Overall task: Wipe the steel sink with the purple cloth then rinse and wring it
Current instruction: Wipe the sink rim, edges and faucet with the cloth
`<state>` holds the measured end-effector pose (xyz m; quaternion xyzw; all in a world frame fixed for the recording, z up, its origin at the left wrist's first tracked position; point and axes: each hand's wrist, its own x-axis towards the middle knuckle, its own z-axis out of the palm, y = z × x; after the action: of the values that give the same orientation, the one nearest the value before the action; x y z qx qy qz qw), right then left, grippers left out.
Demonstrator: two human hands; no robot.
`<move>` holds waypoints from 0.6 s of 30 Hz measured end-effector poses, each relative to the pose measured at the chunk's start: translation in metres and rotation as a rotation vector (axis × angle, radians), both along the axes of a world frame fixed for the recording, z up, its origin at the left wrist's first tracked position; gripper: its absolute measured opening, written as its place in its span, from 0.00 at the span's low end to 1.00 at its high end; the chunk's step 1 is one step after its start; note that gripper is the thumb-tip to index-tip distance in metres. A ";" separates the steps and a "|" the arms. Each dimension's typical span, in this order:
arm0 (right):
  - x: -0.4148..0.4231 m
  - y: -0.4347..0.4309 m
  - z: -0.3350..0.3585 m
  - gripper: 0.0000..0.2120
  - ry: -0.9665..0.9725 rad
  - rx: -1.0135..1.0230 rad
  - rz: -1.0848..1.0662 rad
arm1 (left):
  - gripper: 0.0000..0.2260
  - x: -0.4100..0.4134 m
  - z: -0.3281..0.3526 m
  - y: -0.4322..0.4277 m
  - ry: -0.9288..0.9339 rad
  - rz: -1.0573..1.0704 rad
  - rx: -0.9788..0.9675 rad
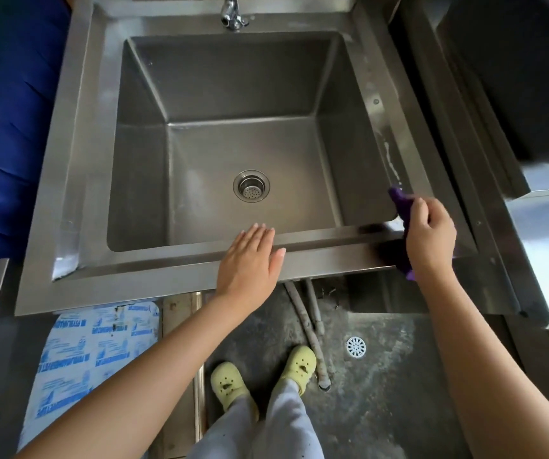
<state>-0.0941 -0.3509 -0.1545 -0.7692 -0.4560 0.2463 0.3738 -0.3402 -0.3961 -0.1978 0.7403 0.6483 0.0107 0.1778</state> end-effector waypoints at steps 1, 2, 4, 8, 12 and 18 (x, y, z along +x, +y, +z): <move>-0.003 0.002 0.012 0.11 0.211 0.039 -0.065 | 0.26 0.006 -0.001 0.002 0.007 -0.014 0.004; -0.006 0.003 0.022 0.10 0.347 0.040 -0.105 | 0.26 0.010 -0.003 0.002 0.029 -0.017 0.013; -0.012 0.007 0.036 0.09 0.495 -0.008 -0.113 | 0.28 0.012 -0.003 0.002 0.081 -0.004 0.033; -0.027 0.012 0.040 0.13 0.631 0.074 -0.055 | 0.33 0.013 -0.003 0.001 0.095 -0.001 0.044; -0.034 0.017 0.034 0.24 0.640 0.171 0.046 | 0.31 0.013 -0.003 0.001 0.091 0.013 0.063; -0.008 -0.013 0.011 0.13 -0.290 -0.159 0.348 | 0.29 0.013 -0.003 0.001 0.074 -0.001 0.055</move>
<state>-0.1025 -0.3637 -0.1439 -0.7333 -0.6099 0.2291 0.1944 -0.3273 -0.3953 -0.2007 0.7450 0.6535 0.0008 0.1334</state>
